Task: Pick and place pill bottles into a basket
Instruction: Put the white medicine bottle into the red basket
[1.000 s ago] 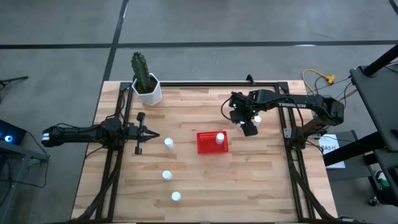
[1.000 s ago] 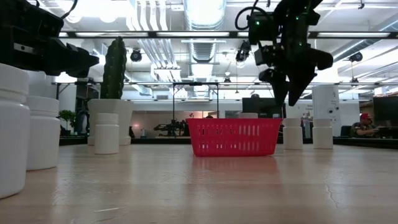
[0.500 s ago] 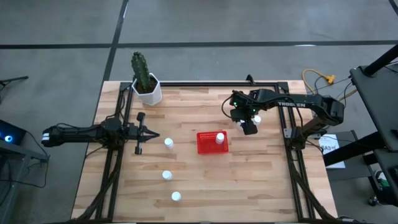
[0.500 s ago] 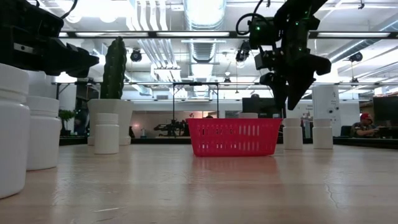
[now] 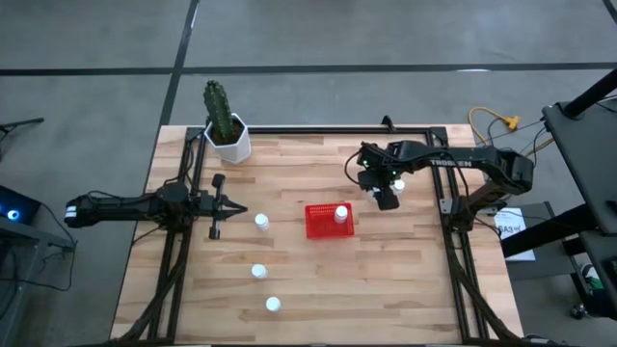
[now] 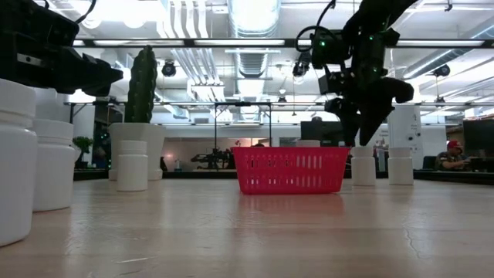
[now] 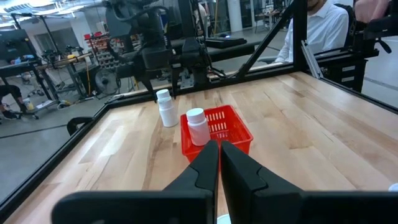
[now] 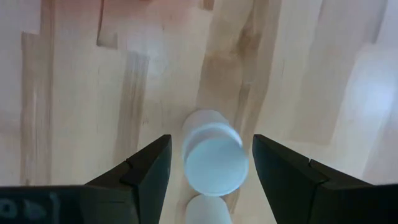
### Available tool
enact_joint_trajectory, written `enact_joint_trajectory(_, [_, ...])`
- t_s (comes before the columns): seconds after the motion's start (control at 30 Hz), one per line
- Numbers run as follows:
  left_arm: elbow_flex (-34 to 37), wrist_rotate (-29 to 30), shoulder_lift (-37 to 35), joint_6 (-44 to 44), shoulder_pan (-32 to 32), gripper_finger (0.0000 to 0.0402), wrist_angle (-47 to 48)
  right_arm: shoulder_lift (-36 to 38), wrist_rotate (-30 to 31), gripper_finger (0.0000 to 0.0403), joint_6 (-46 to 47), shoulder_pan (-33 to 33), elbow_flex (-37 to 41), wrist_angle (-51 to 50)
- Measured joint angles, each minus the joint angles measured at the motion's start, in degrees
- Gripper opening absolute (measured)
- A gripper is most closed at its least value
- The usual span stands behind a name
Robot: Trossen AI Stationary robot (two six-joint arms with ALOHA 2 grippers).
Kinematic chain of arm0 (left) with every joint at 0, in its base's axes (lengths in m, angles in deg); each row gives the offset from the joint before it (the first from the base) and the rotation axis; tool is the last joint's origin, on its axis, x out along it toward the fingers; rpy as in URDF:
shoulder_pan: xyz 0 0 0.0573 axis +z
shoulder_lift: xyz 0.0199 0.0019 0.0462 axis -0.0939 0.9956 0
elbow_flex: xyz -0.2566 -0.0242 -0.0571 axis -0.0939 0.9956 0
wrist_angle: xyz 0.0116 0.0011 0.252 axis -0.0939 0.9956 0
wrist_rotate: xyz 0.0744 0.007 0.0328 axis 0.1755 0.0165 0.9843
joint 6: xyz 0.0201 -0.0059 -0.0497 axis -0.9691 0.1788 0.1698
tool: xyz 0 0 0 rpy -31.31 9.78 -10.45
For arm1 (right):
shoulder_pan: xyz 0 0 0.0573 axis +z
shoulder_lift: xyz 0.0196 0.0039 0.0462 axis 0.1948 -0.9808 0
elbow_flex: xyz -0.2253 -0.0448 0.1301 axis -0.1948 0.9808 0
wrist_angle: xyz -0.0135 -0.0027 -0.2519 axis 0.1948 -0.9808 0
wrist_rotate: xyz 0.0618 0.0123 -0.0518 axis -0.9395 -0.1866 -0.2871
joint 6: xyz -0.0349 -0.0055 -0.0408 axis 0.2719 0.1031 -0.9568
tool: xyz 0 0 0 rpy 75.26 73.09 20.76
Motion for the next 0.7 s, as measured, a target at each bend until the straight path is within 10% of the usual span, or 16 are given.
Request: enact_joint_trajectory(0.7, [0.0,0.0,0.02,0.01,0.01,0.0,0.0,-0.02,-0.02,0.0215,-0.64,-1.69,3.83,4.45])
